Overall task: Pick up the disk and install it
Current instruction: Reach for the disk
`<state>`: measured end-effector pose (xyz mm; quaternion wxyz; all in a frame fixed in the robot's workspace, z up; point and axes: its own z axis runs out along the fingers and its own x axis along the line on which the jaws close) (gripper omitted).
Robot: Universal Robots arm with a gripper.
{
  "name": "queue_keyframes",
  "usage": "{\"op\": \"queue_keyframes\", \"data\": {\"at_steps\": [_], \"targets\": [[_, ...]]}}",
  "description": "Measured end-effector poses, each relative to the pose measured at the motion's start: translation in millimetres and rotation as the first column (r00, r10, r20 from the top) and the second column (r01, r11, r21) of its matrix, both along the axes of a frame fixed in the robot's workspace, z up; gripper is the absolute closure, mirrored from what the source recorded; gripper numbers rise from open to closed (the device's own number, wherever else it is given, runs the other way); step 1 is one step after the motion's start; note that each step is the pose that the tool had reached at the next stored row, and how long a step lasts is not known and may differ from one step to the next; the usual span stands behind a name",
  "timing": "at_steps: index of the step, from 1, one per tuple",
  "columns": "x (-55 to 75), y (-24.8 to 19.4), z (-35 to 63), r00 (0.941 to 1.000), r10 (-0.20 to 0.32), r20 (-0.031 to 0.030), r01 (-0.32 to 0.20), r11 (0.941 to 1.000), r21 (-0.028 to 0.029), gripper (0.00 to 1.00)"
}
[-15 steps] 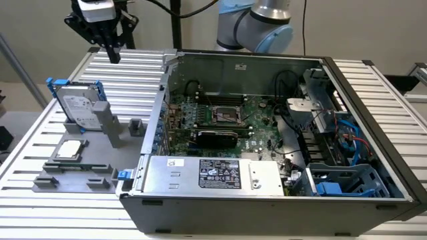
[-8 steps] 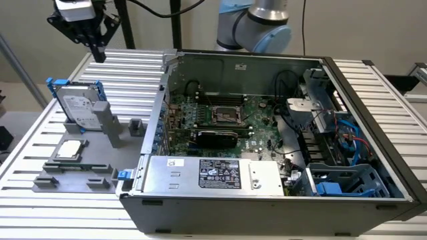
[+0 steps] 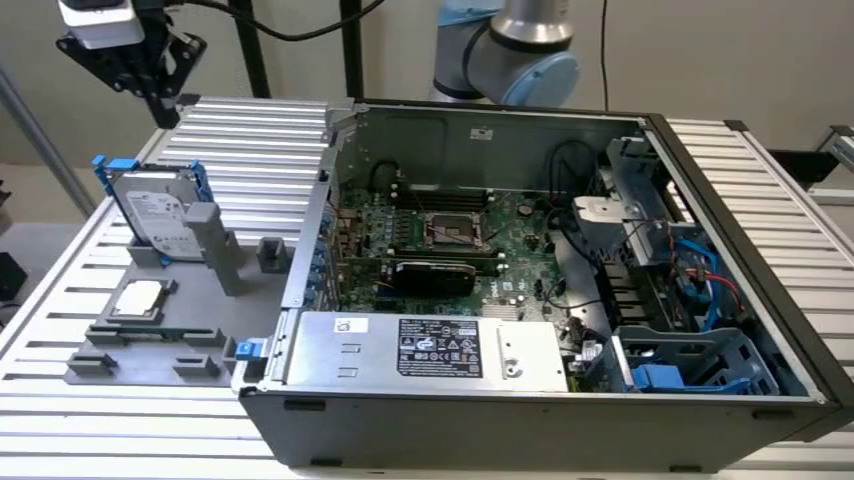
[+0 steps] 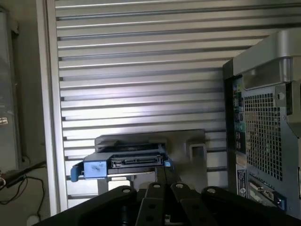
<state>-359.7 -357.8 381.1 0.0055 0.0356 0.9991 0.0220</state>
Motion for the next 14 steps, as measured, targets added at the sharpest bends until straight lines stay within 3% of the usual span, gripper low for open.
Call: {"op": "queue_keyframes", "data": {"at_steps": [14], "targets": [[-63.5,0.8,-12.8,1.0000,0.000,-0.0057,0.000,1.0000,-0.0028,1.00]]}}
